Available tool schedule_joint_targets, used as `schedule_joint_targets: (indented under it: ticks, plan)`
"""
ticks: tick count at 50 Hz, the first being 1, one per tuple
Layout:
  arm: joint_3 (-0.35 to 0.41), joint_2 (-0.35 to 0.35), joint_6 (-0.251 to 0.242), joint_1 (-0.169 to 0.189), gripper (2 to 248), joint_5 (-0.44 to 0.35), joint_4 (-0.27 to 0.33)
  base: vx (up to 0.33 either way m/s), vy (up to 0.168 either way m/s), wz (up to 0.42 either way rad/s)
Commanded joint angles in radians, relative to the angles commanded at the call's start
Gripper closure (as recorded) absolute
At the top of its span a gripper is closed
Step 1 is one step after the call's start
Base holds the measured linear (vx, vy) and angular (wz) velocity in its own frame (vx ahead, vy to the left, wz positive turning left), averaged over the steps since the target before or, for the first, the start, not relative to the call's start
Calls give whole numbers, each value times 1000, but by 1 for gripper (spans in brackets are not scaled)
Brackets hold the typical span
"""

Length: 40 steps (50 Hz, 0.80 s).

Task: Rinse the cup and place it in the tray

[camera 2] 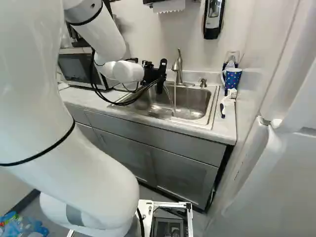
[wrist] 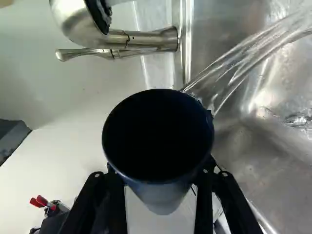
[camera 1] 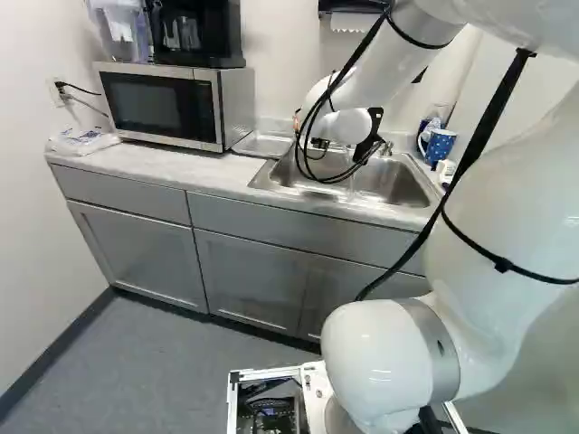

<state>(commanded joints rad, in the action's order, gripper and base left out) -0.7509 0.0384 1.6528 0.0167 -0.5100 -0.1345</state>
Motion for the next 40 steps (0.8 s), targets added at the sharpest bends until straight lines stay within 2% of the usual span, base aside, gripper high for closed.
schedule_joint_targets:
  ticks: [40]
  plan:
    - [0,0,0,0,126,0,0,0,0,0]
